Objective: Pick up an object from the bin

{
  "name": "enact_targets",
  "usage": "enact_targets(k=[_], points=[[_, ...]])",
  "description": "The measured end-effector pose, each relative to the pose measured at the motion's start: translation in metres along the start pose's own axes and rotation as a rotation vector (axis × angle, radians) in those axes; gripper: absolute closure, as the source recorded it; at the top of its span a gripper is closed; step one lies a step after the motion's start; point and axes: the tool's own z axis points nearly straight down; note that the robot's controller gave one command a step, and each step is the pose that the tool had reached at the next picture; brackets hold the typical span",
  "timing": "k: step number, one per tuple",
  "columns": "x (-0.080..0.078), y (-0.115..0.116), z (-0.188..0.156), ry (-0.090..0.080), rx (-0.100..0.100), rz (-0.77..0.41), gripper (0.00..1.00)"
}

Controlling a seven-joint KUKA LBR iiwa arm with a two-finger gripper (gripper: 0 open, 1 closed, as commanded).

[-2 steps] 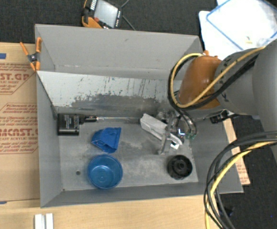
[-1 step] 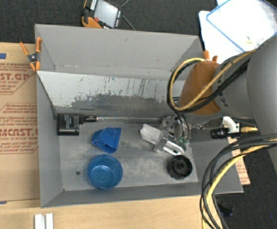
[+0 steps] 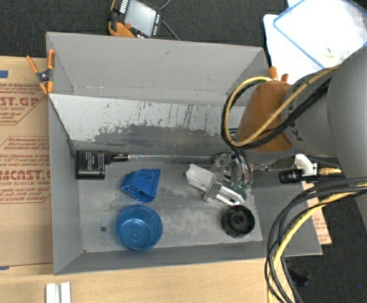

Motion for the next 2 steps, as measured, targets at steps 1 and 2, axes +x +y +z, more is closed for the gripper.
enact_targets(k=[1,2], points=[[0.002,-0.001,-0.014,0.008,0.002,0.0,1.0],[0.001,0.0,-0.043,0.005,0.0,-0.001,1.0]])
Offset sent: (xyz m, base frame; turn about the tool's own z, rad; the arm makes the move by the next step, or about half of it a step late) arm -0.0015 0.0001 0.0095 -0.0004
